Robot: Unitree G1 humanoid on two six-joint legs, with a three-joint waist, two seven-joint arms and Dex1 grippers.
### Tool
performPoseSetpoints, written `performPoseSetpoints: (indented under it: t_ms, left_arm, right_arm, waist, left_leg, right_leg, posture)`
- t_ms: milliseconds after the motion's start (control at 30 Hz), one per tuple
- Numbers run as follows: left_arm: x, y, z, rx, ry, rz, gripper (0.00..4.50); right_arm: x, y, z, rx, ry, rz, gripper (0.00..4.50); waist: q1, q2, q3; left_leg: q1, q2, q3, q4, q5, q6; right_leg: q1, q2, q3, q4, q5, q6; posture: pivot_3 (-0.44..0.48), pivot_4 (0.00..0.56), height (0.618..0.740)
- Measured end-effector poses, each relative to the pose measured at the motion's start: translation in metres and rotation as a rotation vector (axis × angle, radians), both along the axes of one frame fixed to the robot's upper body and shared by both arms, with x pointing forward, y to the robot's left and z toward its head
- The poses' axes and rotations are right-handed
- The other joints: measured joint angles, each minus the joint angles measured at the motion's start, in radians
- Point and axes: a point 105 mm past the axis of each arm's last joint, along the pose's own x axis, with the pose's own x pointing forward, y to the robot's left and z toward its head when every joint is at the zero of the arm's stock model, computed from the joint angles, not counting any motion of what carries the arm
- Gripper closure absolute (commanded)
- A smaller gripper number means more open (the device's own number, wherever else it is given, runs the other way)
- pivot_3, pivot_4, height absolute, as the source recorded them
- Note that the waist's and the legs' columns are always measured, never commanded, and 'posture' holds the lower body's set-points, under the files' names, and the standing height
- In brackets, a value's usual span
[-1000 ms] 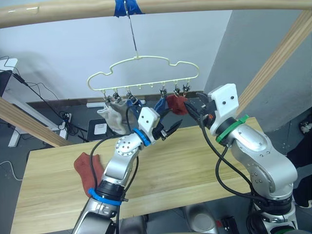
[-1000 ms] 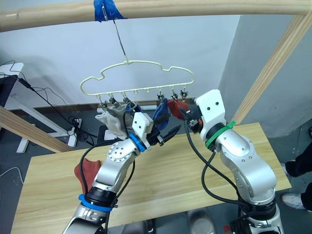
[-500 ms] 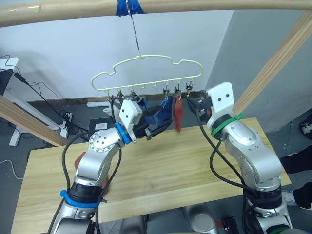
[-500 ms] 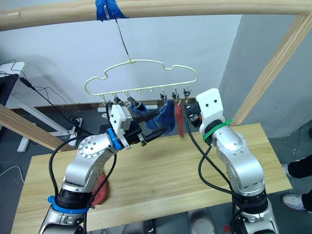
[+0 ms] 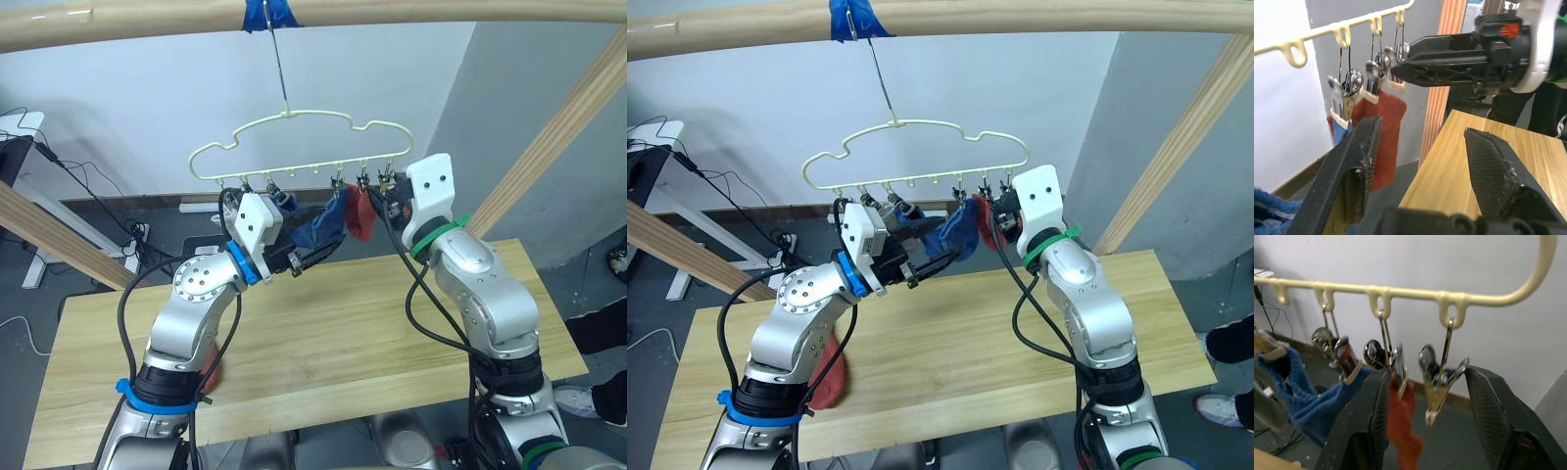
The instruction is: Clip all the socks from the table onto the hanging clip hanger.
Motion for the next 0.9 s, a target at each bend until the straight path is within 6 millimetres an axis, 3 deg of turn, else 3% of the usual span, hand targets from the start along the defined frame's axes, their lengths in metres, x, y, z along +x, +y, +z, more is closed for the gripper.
performPoseSetpoints:
  t_ms: [533, 900]
  left_arm:
    - [0.0, -0.001, 0.001, 0.004, -0.009, -0.003, 1.52]
    - [0.002, -0.001, 0.001, 0.006, -0.01, -0.003, 1.52]
  right_arm:
    - [0.006, -0.01, 0.005, 0.036, -0.029, -0.077, 2.05]
    - [-0.012, -0.007, 0.003, 0.01, -0.035, 0.016, 2.05]
  waist:
    - [0.001, 0.0, 0.0]
    - [0.001, 0.0, 0.0]
  left_leg:
    - [0.0, 0.0, 0.0, 0.0, 0.0, 0.0]
    - [0.0, 0.0, 0.0, 0.0, 0.0, 0.0]
  right_leg:
    - [0.0, 0.0, 0.0, 0.0, 0.0, 0.0]
    - [0.0, 0.0, 0.0, 0.001, 0.0, 0.0]
  posture:
    - [-0.276, 0.227, 0.74]
    - [-0.279, 0.227, 0.74]
